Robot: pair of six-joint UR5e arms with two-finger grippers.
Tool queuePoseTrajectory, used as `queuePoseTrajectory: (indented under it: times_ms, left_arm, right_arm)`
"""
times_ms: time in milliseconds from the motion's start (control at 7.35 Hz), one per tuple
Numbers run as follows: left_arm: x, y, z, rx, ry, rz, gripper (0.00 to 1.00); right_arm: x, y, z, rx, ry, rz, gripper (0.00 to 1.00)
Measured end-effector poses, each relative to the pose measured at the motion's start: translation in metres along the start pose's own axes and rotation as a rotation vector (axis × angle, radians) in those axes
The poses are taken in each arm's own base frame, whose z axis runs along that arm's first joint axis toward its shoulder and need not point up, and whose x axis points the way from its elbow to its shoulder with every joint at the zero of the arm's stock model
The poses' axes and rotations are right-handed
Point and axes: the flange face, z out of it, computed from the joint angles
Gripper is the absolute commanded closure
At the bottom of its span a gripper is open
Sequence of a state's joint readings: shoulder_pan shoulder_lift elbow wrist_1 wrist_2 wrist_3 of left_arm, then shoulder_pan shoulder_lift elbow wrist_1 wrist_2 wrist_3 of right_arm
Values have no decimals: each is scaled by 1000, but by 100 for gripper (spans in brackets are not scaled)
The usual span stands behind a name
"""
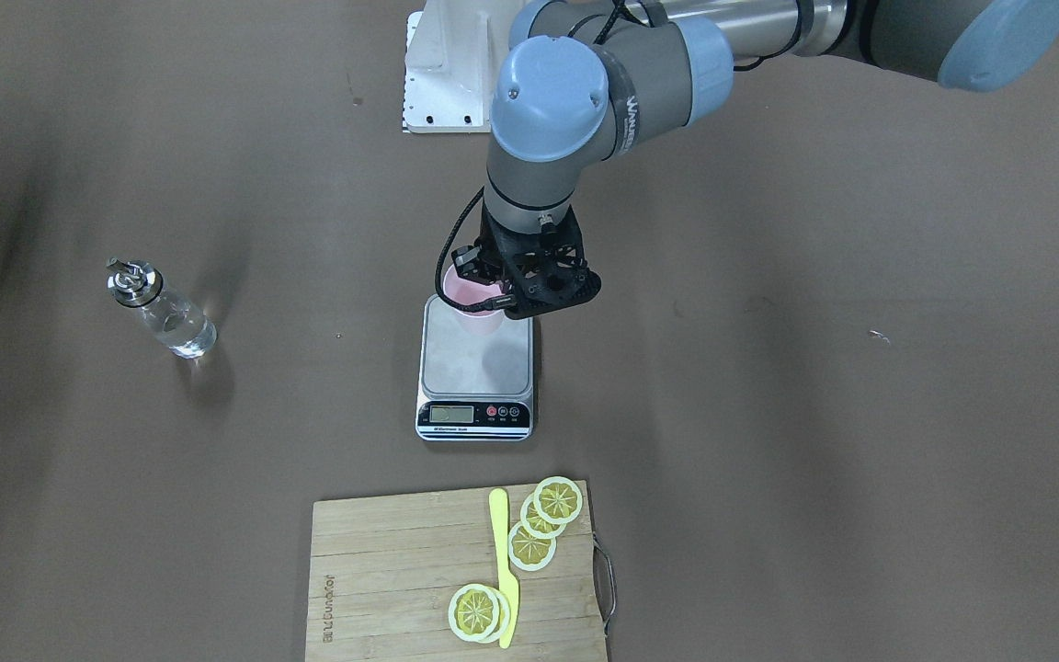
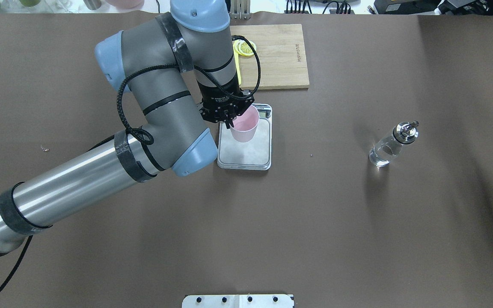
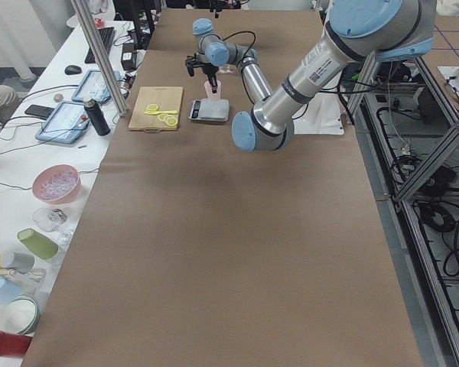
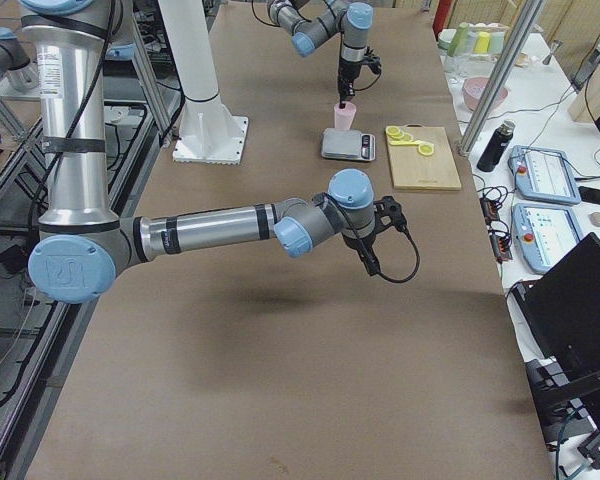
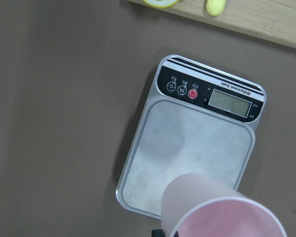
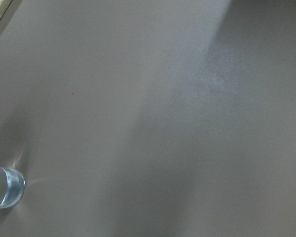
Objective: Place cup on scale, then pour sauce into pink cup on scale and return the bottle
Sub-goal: 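Carry the pink cup with the left gripper over the scale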
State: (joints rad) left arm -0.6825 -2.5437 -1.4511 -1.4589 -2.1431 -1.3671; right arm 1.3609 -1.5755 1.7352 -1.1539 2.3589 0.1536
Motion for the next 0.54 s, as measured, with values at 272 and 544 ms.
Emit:
queuePoseTrajectory:
  times_ms: [272, 544]
  left_arm:
    - [2, -9, 18, 14, 12, 6, 100]
    - [4, -3, 35, 22, 12, 24, 100]
  right_arm:
    - [-2, 0, 1, -2, -2, -4, 0]
    - [-2, 1, 1, -3, -3, -4, 0]
